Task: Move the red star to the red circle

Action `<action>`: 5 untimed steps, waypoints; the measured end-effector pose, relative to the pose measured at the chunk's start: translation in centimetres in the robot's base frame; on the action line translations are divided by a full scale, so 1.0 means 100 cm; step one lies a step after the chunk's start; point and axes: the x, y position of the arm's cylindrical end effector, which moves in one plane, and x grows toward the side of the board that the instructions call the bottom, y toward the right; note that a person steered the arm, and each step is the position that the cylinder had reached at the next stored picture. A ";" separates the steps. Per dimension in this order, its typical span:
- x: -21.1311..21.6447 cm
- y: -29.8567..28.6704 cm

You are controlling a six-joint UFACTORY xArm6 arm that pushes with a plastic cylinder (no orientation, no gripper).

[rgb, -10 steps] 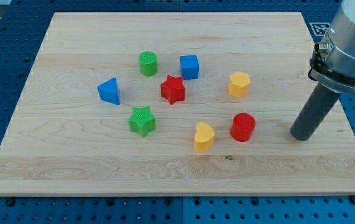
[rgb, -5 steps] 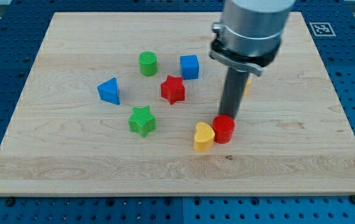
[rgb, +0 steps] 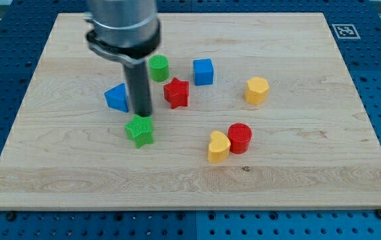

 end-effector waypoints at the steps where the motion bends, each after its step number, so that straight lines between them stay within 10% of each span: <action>1: -0.040 -0.013; 5: -0.029 0.026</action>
